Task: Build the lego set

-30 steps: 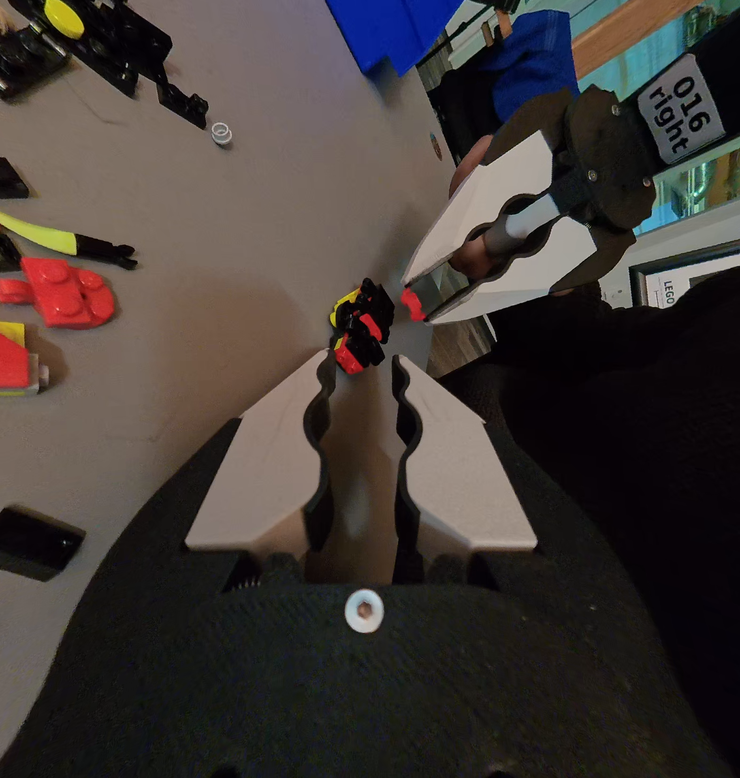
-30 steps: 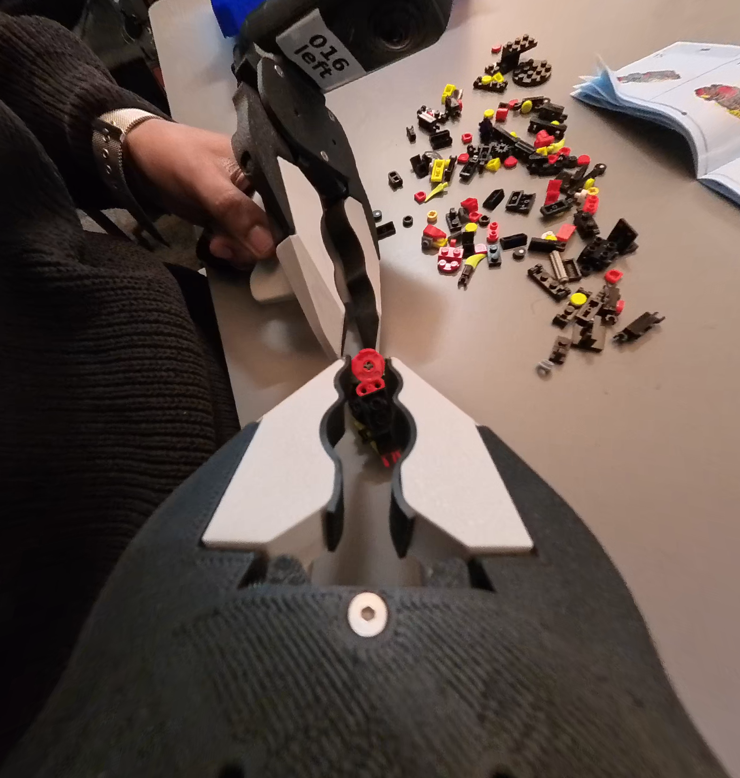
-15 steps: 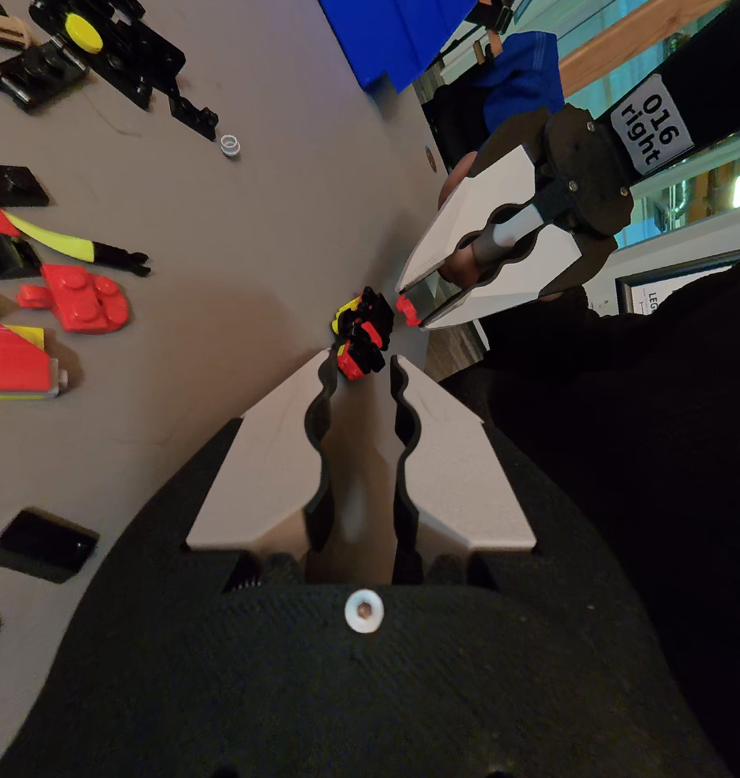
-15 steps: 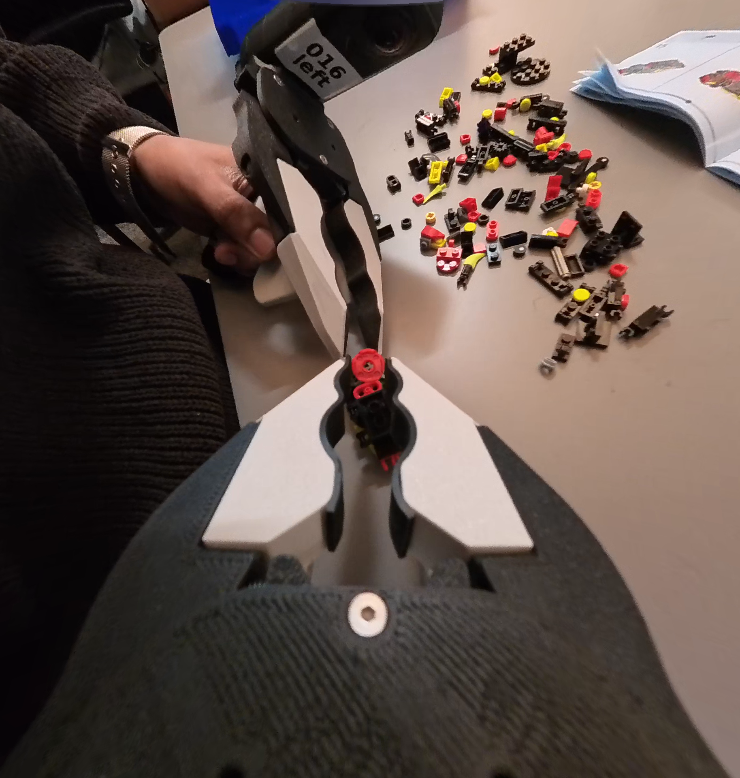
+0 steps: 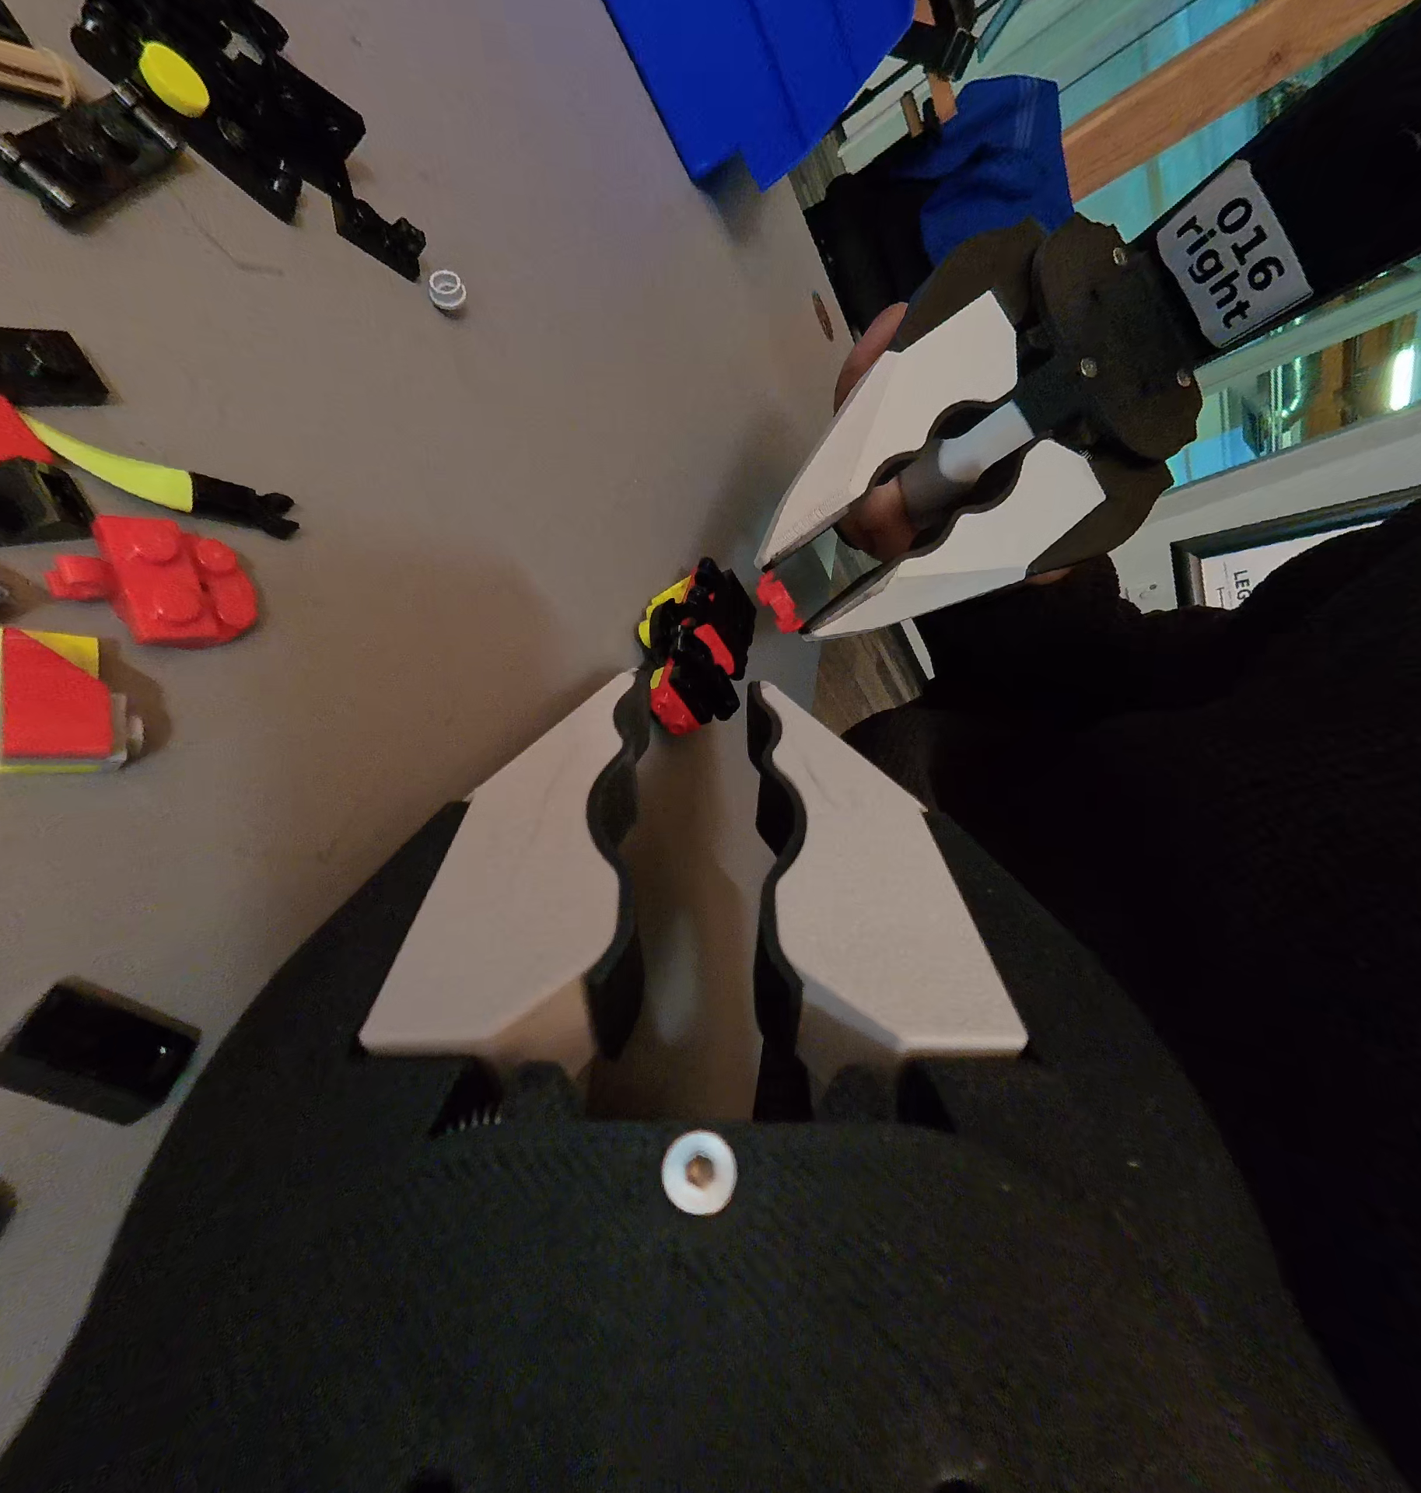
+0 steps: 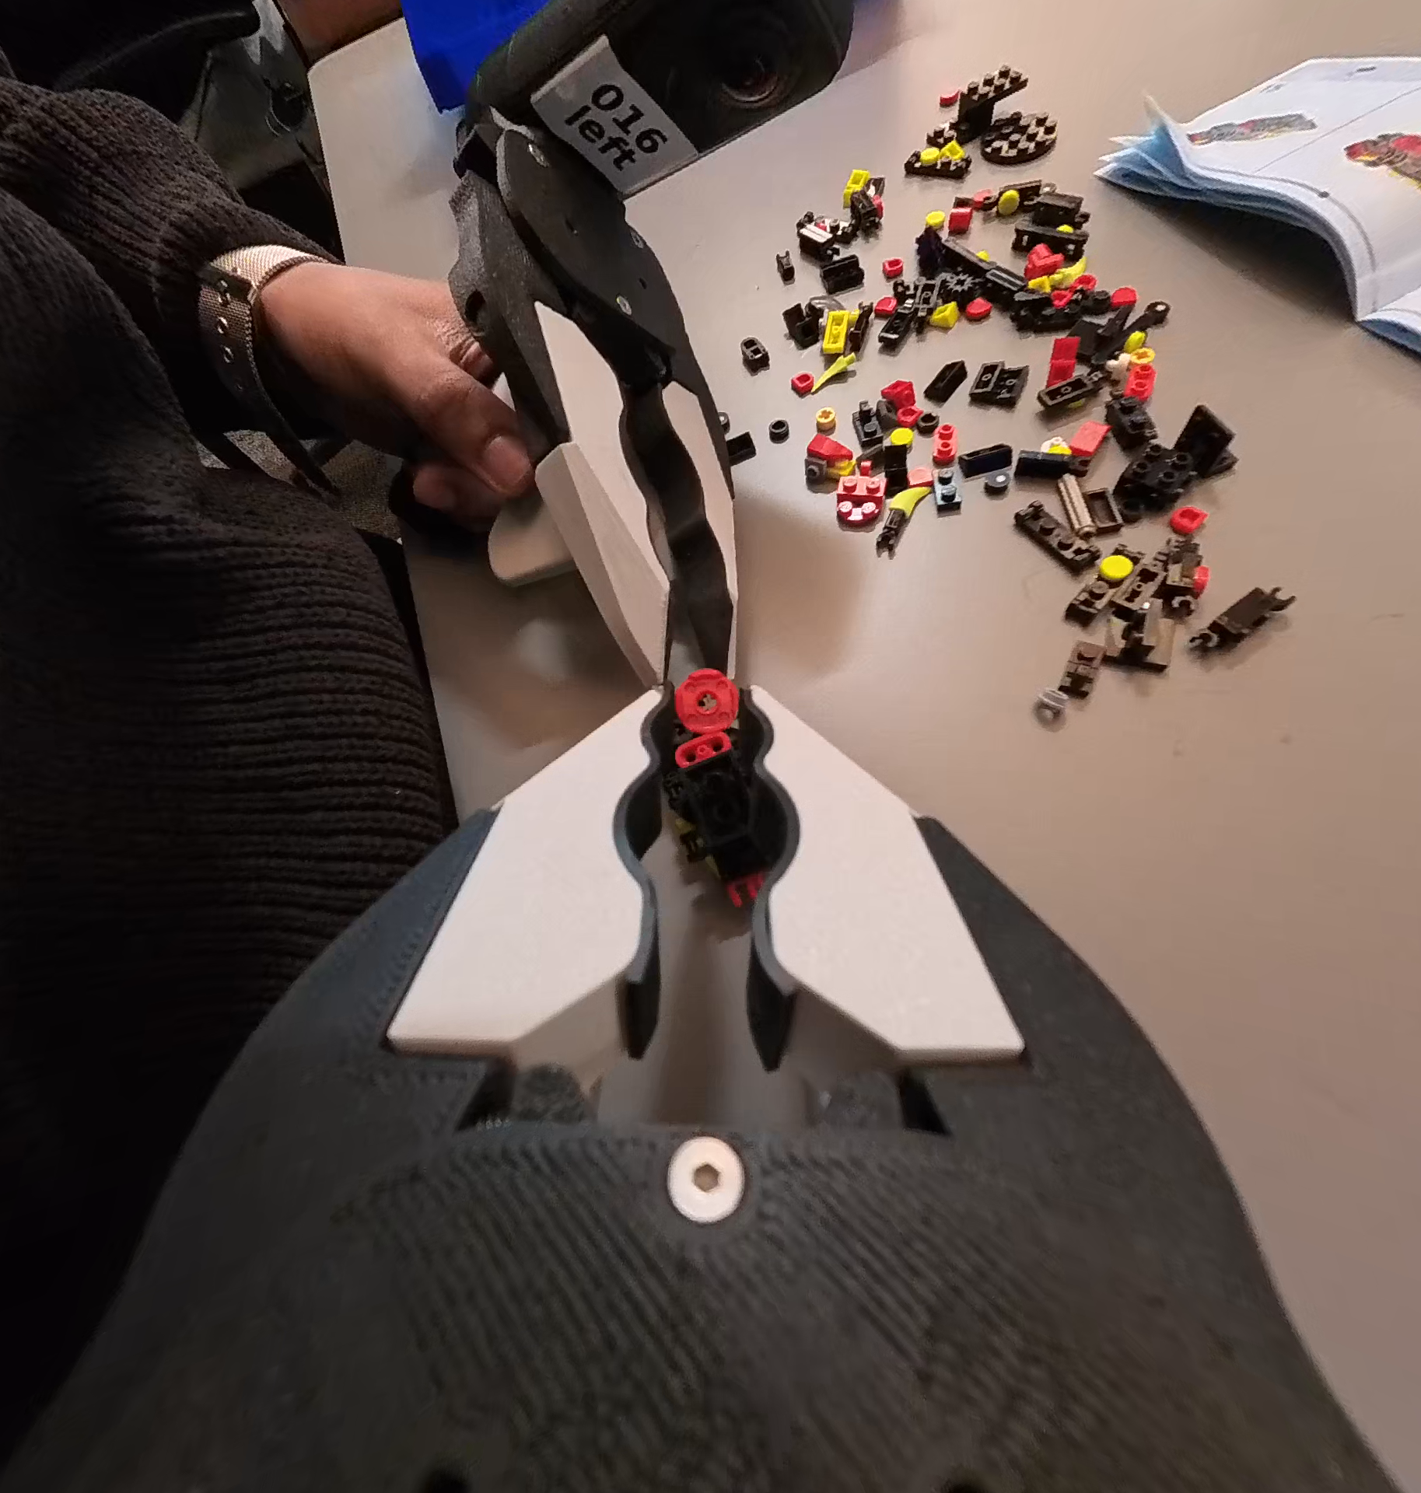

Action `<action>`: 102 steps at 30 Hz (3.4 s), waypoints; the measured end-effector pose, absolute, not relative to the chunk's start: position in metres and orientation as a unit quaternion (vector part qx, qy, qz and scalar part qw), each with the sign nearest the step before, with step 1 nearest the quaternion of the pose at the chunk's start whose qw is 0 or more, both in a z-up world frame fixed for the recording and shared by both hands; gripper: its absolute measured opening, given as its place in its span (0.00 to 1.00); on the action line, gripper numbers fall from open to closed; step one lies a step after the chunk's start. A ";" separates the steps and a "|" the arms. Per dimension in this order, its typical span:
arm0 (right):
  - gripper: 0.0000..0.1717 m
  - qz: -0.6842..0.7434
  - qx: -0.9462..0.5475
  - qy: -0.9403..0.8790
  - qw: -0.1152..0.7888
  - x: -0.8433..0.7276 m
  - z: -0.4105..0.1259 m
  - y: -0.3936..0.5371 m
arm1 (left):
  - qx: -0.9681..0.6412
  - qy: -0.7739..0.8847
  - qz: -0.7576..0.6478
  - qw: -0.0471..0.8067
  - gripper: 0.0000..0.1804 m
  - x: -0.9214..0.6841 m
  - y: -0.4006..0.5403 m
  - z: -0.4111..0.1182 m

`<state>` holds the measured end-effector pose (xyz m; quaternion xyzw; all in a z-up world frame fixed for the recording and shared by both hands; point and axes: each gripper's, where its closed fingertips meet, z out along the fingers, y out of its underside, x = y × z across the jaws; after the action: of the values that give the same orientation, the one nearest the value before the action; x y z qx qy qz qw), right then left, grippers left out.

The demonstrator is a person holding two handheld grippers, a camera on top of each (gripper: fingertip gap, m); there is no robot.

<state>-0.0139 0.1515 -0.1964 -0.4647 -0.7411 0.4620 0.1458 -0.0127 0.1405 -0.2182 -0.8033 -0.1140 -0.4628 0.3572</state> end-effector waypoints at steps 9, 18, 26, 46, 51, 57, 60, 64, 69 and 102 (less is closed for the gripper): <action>0.08 0.461 -0.465 -0.742 0.146 -0.014 -0.197 0.152 | -0.803 -0.114 -0.463 0.358 0.12 -0.013 0.141 -0.218; 0.08 0.456 -0.466 -0.743 0.152 -0.015 -0.197 0.153 | -0.802 -0.114 -0.465 0.358 0.12 -0.013 0.141 -0.218; 0.08 0.442 -0.473 -0.744 0.167 -0.014 -0.197 0.161 | -0.803 -0.110 -0.463 0.358 0.12 -0.012 0.140 -0.218; 0.08 0.365 -0.407 -0.820 0.168 -0.011 -0.216 0.140 | -0.802 -0.111 -0.468 0.356 0.12 -0.011 0.139 -0.217; 0.08 0.364 -0.407 -0.821 0.168 -0.011 -0.216 0.140 | -0.803 -0.110 -0.465 0.355 0.11 -0.011 0.139 -0.218; 0.08 0.365 -0.400 -0.824 0.168 -0.011 -0.216 0.139 | -0.805 -0.108 -0.464 0.354 0.11 -0.010 0.139 -0.218; 0.08 0.367 -0.398 -0.824 0.164 -0.012 -0.216 0.138 | -0.805 -0.108 -0.464 0.354 0.11 -0.010 0.139 -0.219; 0.08 0.366 -0.394 -0.827 0.161 -0.013 -0.216 0.138 | -0.805 -0.108 -0.463 0.354 0.11 -0.010 0.139 -0.219; 0.08 0.365 -0.387 -0.832 0.157 -0.015 -0.216 0.137 | -0.806 -0.108 -0.463 0.354 0.11 -0.010 0.139 -0.219; 0.08 0.381 -0.386 -0.826 0.153 -0.013 -0.216 0.139 | -0.806 -0.111 -0.461 0.354 0.11 -0.011 0.139 -0.219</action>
<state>-0.0125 0.1388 -0.2162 -0.3865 -0.8258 0.3810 0.1531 -0.0111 0.1393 -0.2191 -0.8058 -0.1108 -0.4614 0.3544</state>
